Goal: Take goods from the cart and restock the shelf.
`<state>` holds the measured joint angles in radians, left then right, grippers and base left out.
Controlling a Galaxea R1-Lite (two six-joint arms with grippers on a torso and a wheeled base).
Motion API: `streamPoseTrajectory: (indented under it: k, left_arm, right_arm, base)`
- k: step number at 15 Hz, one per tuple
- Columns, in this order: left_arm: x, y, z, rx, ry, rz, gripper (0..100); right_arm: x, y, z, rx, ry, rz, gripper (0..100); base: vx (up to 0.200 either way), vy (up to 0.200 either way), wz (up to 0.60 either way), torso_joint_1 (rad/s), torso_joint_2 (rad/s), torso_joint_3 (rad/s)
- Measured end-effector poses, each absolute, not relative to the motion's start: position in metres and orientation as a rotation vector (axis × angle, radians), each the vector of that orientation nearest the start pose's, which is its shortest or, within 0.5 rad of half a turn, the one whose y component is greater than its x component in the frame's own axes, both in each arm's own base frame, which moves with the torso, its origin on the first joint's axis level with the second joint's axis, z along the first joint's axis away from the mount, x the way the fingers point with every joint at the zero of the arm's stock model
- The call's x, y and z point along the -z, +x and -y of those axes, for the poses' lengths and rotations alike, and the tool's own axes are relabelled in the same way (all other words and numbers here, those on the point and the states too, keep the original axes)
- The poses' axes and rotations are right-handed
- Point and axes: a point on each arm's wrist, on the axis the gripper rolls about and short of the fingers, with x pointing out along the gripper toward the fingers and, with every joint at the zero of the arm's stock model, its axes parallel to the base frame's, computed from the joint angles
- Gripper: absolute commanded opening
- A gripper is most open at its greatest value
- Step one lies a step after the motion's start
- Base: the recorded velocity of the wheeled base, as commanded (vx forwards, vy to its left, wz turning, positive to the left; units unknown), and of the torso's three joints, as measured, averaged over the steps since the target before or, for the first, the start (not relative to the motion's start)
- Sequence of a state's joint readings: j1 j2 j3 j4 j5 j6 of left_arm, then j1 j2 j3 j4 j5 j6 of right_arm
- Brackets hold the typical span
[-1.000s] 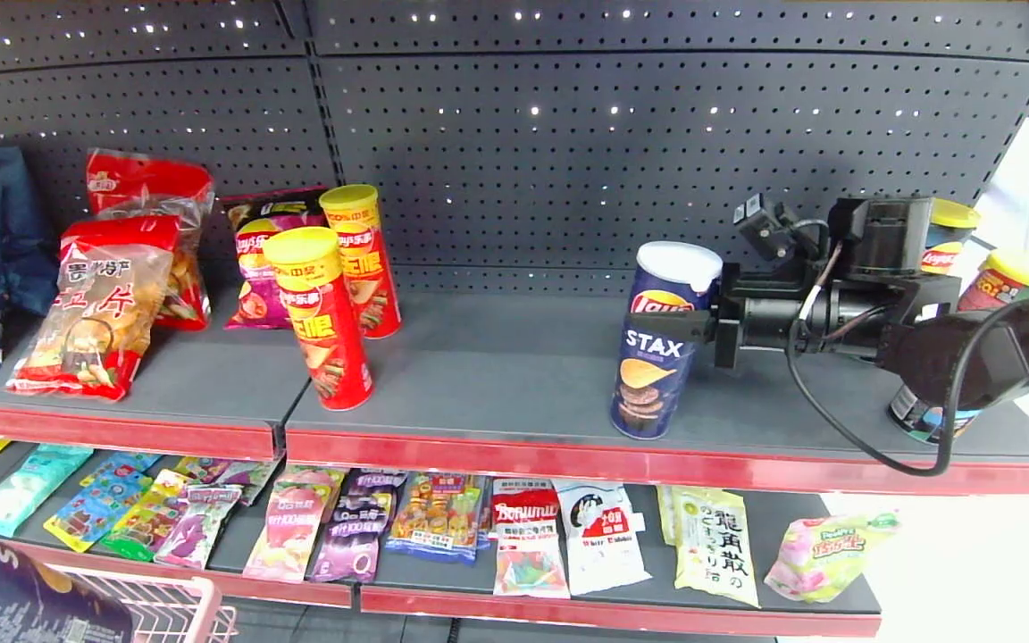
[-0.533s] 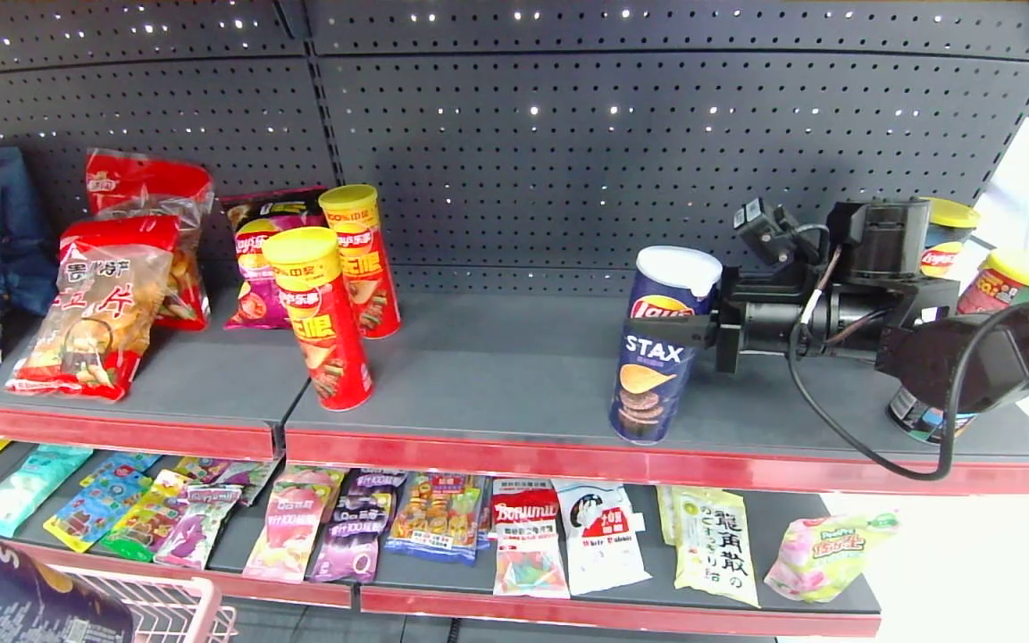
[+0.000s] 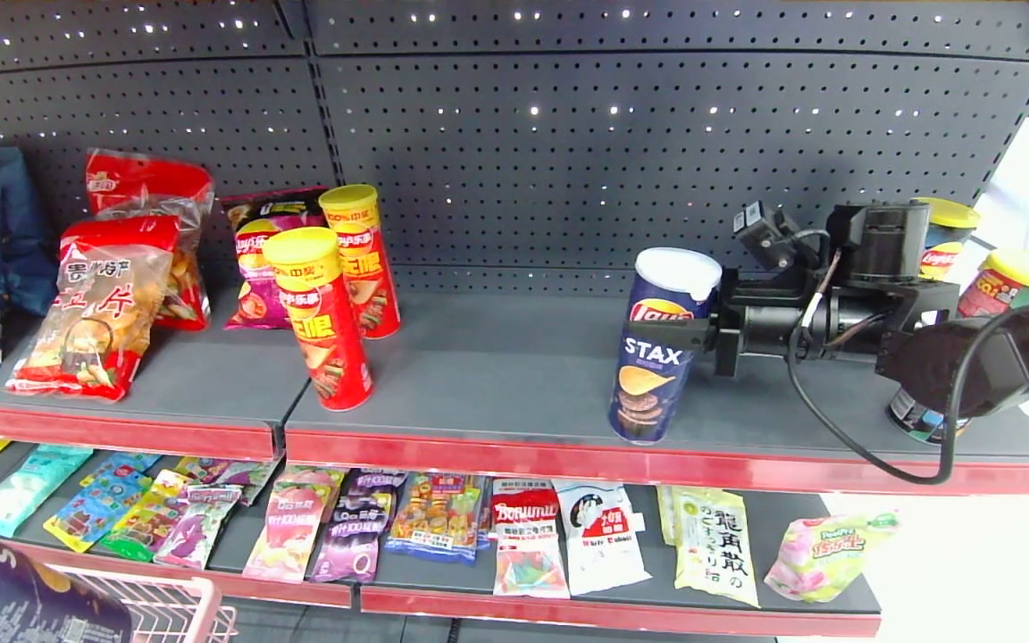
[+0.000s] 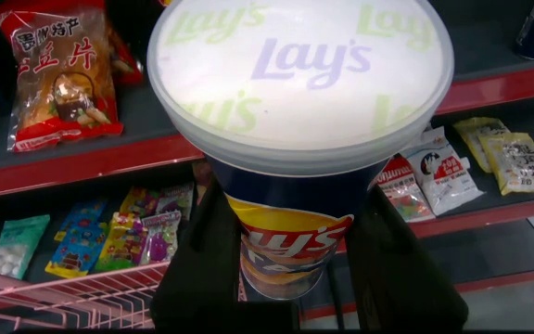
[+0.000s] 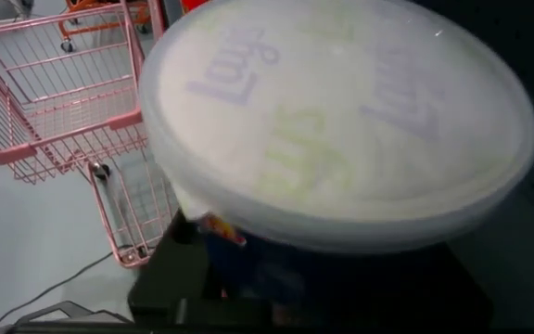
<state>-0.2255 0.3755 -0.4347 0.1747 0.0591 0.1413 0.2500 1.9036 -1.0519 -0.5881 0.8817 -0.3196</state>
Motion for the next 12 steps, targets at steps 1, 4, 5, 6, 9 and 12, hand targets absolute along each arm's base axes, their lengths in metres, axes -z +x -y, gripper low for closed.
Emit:
streamPoseTrajectory:
  k: [1,4,5,6,9,12]
  left_arm:
    - [-0.184,-0.007,-0.003,0.174,0.157,-0.102,0]
    - [-0.183,-0.007,-0.003,0.175,0.157,-0.104,0]
    - [-0.183,-0.007,-0.003,0.175,0.157,-0.103,0]
    - [-0.183,-0.007,-0.003,0.175,0.157,-0.104,0]
    - [-0.185,-0.007,-0.003,0.175,0.157,-0.099,0]
    - [-0.185,-0.007,-0.003,0.178,0.157,-0.101,0]
  right_arm:
    - [-0.175,0.344,-0.106,-1.156,-0.200,-0.090,100]
    - [-0.173,0.344,-0.106,-1.154,-0.201,-0.094,100]
    - [-0.173,0.344,-0.106,-1.152,-0.200,-0.097,100]
    - [-0.172,0.342,-0.105,-1.151,-0.199,-0.100,100]
    - [-0.171,0.335,-0.100,-1.134,-0.192,-0.118,100]
    - [-0.170,0.326,-0.086,-1.062,-0.193,-0.144,100]
  base:
    - [0.000,0.000,0.00,0.000,0.00,0.000]
    - [0.000,0.000,0.00,0.000,0.00,0.000]
    - [0.000,0.000,0.00,0.000,0.00,0.000]
    - [0.000,0.000,0.00,0.000,0.00,0.000]
    - [0.000,0.000,0.00,0.000,0.00,0.000]
    - [0.000,0.000,0.00,0.000,0.00,0.000]
